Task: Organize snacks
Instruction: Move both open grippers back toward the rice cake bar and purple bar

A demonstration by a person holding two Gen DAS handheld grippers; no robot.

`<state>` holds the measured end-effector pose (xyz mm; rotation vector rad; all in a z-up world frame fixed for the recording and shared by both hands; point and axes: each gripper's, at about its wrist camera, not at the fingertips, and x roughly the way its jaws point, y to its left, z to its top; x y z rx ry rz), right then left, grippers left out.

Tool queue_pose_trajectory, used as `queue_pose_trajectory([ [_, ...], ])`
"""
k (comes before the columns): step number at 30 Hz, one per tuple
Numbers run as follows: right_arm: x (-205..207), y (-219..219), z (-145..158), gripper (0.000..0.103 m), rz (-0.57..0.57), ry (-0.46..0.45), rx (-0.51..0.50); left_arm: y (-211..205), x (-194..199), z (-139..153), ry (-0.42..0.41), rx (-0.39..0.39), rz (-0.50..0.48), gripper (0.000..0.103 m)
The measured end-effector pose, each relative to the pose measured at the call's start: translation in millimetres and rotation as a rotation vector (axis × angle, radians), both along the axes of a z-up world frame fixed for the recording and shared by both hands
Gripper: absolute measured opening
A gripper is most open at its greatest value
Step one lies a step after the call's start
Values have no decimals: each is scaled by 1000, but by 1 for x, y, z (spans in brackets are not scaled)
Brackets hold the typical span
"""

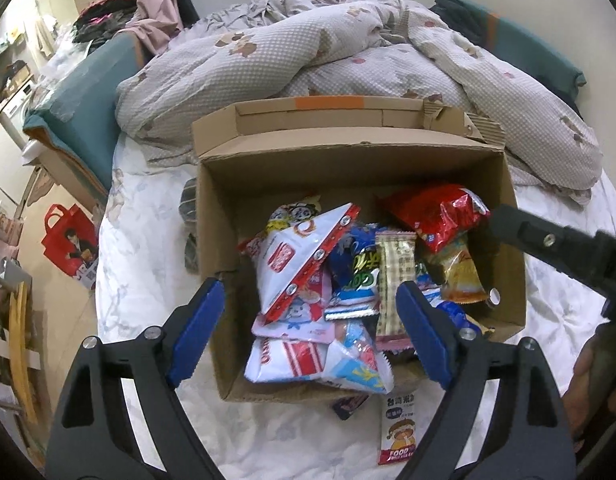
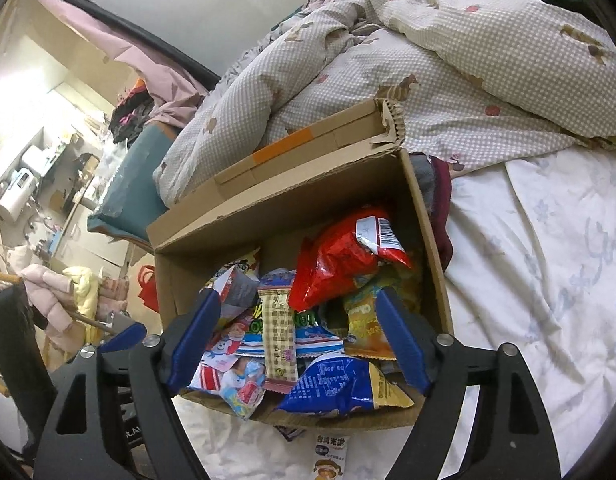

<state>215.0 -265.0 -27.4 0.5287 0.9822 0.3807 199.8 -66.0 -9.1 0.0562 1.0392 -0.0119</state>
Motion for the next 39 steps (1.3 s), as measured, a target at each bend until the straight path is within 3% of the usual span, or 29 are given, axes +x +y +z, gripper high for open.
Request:
queue_pose_trajectory([
  [19,-63,5,15,83,39,5,-33,57,-68,3,-29,-77,39,85],
  [30,-102,23,2,83,99,46,-85,85,-102,-12,1,-154,123,85],
  [39,-111,25,-34,83,86,167,-132,89,-114,-37,47,-150,148,85],
])
